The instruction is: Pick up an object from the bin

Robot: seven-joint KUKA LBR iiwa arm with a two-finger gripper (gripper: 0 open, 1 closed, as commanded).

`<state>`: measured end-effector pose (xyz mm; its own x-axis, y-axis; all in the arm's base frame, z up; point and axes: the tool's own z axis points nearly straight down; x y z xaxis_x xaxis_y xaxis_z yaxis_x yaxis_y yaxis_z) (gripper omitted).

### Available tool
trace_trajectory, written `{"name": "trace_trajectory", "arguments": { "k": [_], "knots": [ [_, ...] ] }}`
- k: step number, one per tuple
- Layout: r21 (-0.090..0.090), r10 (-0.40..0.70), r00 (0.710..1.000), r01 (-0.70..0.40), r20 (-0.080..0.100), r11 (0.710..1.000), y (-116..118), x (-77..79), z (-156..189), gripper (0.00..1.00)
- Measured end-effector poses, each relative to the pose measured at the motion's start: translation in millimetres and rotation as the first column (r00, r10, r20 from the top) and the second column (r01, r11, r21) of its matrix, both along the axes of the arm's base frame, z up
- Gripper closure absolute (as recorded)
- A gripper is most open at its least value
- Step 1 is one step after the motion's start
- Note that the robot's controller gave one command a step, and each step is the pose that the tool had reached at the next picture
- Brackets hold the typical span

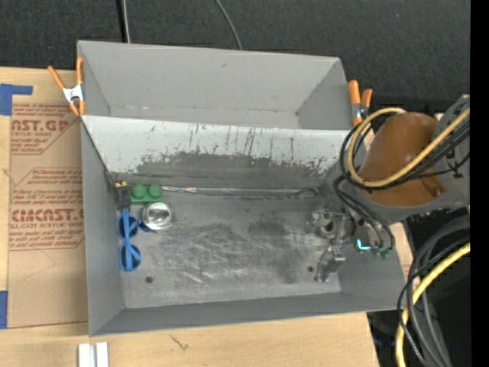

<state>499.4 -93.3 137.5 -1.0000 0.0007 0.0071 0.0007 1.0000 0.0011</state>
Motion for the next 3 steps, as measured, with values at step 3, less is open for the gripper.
{"name": "trace_trajectory", "arguments": {
  "k": [3],
  "knots": [
    [-0.003,0.216,0.976,-0.216,0.011,0.976,-60,86.0,-65,0.00]
  ]
}}
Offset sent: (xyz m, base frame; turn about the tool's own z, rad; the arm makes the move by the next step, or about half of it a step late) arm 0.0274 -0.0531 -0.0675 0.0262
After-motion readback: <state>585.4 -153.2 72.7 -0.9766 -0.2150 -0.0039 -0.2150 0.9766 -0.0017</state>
